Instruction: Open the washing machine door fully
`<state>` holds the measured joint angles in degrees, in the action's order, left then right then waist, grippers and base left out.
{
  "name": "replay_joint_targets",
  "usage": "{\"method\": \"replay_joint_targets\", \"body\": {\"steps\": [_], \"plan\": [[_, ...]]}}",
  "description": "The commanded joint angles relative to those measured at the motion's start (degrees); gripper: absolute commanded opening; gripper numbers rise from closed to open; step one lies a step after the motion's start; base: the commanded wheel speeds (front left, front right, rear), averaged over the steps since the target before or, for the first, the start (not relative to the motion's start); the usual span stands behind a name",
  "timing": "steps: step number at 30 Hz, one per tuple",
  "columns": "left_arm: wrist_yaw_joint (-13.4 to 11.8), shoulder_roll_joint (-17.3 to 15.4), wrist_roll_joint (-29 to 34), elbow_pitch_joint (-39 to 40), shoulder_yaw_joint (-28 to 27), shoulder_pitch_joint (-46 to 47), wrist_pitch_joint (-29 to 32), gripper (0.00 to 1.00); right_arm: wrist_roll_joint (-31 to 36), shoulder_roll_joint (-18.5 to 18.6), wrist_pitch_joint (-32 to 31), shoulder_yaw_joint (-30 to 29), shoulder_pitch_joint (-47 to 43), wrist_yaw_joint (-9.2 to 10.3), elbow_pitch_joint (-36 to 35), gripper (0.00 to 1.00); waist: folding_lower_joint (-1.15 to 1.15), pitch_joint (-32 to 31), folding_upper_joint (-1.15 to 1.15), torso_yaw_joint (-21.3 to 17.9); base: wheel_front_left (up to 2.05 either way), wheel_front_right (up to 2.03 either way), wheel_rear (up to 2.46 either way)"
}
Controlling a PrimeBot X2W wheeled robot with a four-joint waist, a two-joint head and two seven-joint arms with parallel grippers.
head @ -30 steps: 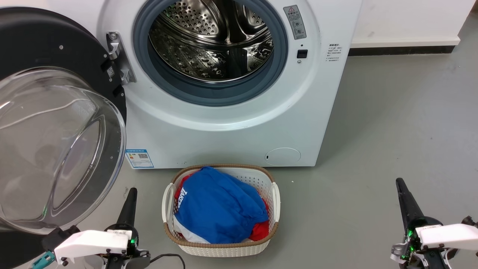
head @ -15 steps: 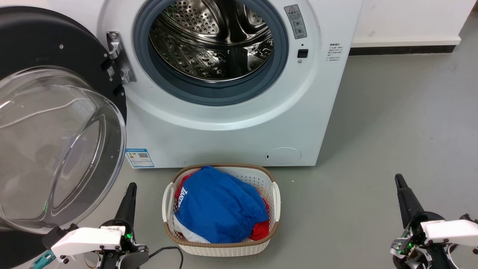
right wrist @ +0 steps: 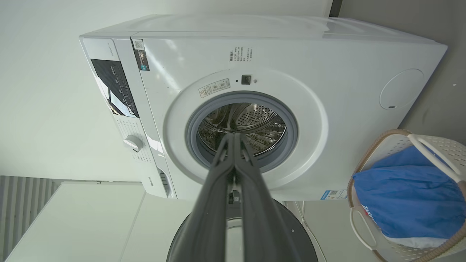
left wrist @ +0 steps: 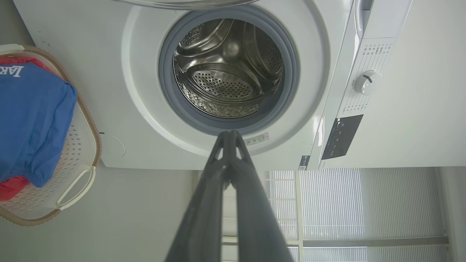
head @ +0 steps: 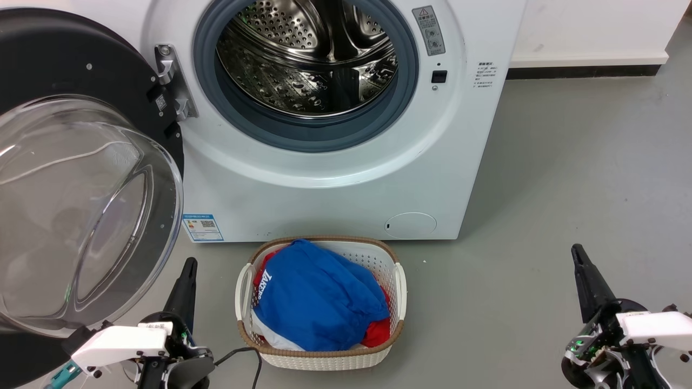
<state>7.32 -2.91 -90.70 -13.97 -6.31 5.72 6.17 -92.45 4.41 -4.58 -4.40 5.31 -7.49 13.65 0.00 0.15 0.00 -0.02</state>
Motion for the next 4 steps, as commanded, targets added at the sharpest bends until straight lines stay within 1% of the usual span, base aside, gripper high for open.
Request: {"method": "replay_joint_targets", "body": {"steps": [1,4], "plan": [[0.3,0.1,-1.4,-0.1,-0.4,0.7,0.4,0.00,-1.3,-0.1,-0.4,-0.1,1.0,0.00,0.3,0.00,0.00,0.0,0.00,0.0,0.00,0.00,0.00],[0.4,0.1,-2.0,-0.2,-0.4,0.8,0.6,0.00,-1.8,-0.2,-0.5,-0.2,1.1,0.00,0.5,0.00,0.00,0.0,0.00,0.0,0.00,0.00,0.00]]}}
